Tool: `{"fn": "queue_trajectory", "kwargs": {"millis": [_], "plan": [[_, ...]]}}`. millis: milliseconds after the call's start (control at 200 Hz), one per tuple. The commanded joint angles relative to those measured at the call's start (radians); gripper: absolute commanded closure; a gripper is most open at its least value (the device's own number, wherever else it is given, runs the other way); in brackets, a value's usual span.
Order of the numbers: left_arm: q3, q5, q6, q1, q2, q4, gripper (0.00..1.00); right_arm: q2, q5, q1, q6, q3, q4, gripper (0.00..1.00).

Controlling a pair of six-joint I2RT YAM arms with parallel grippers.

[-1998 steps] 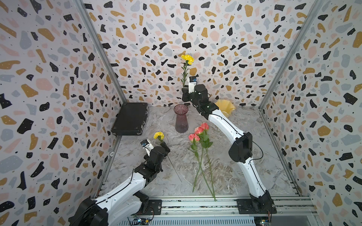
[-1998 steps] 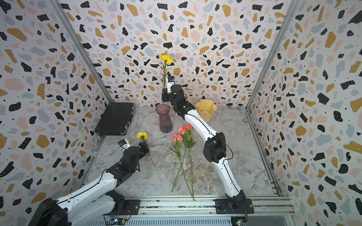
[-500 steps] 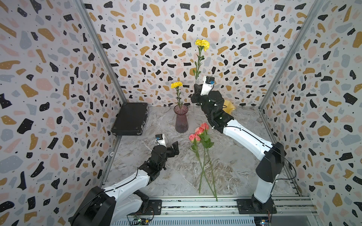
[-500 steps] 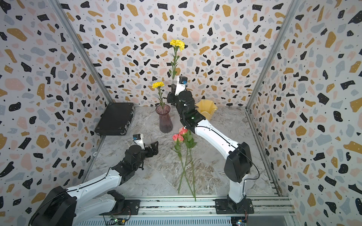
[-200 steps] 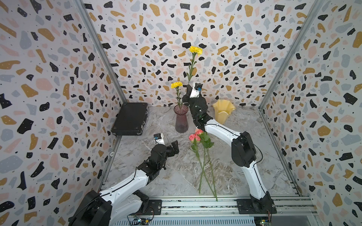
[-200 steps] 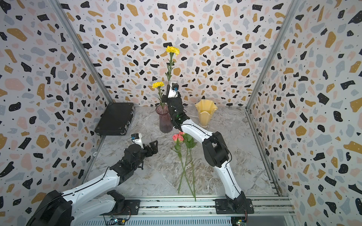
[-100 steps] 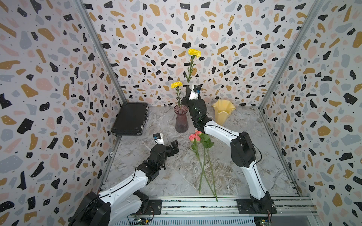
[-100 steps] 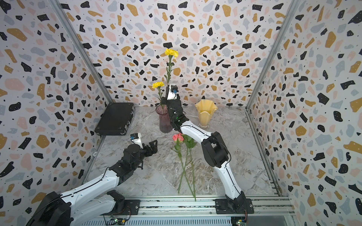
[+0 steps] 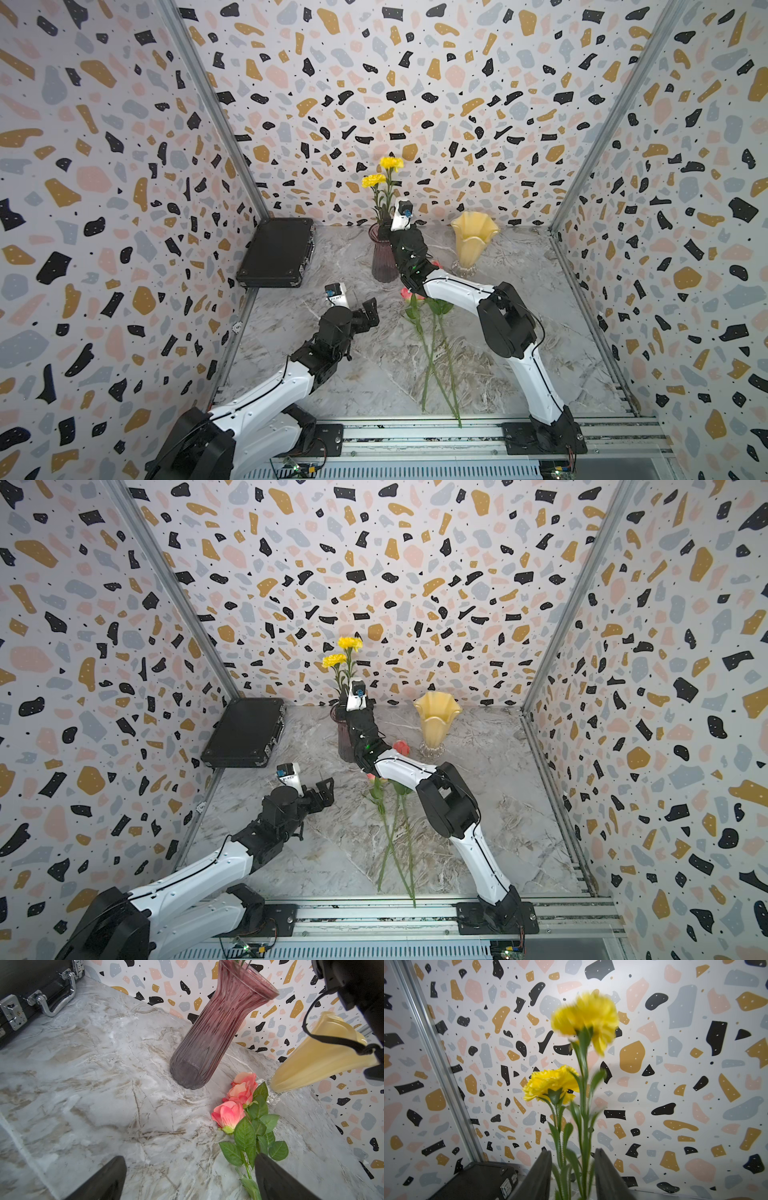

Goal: Arrange the flowers in different vases according to their colors
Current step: Insert the flower into the vase, then pick up the flower at the center of the board.

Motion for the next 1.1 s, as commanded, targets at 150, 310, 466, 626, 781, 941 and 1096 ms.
{"fn": "queue_trajectory", "kwargs": {"millis": [150,310,466,626,781,941,1096], "plan": [[0.03,-0.031,-0.023,-0.002,0.013,0.001,0.01,-0.24,0.069,0.025,-0.008,-0.144,-0.016,0.58],[0.073,-0.149,-0.109,-0.001,0.033,-0.142,0.01,-0.403,0.055,0.043,-0.024,-0.276,-0.101,0.57],[0.101,-0.3,-0.315,0.001,0.024,-0.315,0.01,-0.617,-0.06,0.047,0.059,-0.469,-0.496,0.49],[-0.024,-0.168,-0.34,0.001,0.037,-0.003,0.01,-0.748,-0.19,0.047,0.154,-0.729,-0.831,0.31],[-0.082,0.052,-0.222,0.001,0.062,0.253,0.01,-0.779,-0.342,0.047,0.156,-0.883,-0.968,0.26],[-0.014,0.127,-0.094,0.001,0.112,0.184,0.0,-0.888,-0.526,0.047,0.243,-1.077,-0.797,0.32],[0.012,0.023,-0.151,0.001,0.124,0.079,0.01,-0.932,-0.578,0.05,0.335,-1.183,-0.643,0.42]]}}
